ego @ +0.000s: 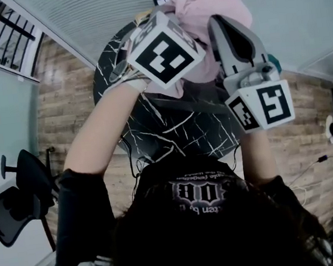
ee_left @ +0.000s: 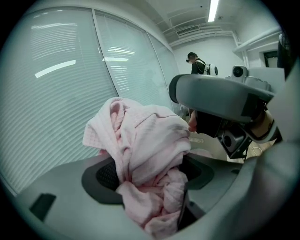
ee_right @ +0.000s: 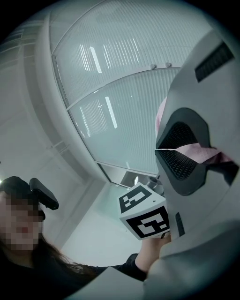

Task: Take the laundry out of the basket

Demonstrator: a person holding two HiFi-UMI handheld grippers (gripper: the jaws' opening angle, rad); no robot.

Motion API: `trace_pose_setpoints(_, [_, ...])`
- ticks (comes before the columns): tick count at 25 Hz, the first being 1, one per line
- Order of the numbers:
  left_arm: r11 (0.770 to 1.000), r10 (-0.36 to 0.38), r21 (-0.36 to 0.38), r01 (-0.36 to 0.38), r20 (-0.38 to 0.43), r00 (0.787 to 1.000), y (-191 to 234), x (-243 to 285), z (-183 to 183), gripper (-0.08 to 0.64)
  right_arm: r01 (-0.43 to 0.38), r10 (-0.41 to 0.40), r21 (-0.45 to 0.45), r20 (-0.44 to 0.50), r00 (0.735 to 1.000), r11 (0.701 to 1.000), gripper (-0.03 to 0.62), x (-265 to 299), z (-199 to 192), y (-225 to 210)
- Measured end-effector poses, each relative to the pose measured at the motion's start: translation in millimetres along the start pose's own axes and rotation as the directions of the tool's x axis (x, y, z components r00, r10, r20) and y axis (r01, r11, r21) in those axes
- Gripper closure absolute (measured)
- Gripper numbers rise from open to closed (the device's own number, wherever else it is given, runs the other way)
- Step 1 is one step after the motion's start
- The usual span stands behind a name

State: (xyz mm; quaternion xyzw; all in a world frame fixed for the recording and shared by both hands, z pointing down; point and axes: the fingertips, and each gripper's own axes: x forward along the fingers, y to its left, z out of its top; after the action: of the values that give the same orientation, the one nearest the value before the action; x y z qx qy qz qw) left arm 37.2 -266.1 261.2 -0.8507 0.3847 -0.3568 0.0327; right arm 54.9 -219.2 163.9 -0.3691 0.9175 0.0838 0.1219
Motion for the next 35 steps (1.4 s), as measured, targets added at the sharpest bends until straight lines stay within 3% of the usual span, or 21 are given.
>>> trace_pose_setpoints(13, [0.991,0.135,-0.001,-0.135,0.025,0.991,37.3,-76.6,1.0,0.222,-0.114,0.114,-0.003,0.075,0.991,0.993,0.563,30.8,31.4,51.2])
trace_pose_setpoints(21, [0.979,0.206,0.004,-0.206,0.021,0.978,49.7,-123.3,-17.1,0.222,-0.187,0.188,-0.021,0.091,0.978,0.982,0.564,44.5,37.6,95.0])
trace_pose_setpoints(35, [0.941,0.324,-0.083,-0.328,-0.058,0.944,66.1,-182.2,-99.6,0.222,-0.31,0.309,0.013,0.053,0.95,0.951,0.563,66.7,13.4,179.5])
